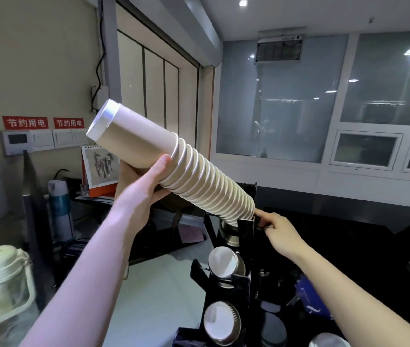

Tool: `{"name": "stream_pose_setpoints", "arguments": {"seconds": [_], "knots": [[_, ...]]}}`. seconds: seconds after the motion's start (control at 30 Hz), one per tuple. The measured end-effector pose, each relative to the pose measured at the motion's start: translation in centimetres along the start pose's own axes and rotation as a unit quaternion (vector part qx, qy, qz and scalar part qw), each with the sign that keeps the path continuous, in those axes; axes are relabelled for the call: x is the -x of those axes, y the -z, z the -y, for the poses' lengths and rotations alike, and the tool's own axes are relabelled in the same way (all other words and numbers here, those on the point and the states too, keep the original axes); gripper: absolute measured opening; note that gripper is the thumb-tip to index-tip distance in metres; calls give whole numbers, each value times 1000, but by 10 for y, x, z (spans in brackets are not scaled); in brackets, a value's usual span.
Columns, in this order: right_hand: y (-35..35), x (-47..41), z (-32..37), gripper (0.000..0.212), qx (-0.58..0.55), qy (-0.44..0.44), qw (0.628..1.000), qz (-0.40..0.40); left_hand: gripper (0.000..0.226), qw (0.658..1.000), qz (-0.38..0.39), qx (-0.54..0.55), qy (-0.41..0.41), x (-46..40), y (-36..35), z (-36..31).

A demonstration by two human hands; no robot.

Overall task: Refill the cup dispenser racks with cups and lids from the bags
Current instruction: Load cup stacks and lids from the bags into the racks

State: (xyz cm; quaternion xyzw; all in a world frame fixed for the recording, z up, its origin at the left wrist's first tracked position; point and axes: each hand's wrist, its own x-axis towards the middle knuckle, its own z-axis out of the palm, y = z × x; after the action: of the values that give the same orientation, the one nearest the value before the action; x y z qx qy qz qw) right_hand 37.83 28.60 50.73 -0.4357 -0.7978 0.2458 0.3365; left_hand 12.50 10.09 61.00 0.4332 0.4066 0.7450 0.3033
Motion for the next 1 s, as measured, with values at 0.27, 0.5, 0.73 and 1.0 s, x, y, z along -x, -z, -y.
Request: {"name": "stream_pose_setpoints", "arguments": {"seconds": [0.27,0.5,0.73,1.0], "knots": [[4,4,-6,66,24,55,998,14,78,998,35,-17,-41,3,-10,-9],[8,6,2,66,50,101,993,25,64,994,-14,-49,-99,8,-30,-17],[2,6,-6,71,88,59,993,44,68,988,-41,-71,-128,12,-38,-21],[8,1,6,66,76,60,994,52,67,987,-41,-69,-139,15,-36,-25]]}}
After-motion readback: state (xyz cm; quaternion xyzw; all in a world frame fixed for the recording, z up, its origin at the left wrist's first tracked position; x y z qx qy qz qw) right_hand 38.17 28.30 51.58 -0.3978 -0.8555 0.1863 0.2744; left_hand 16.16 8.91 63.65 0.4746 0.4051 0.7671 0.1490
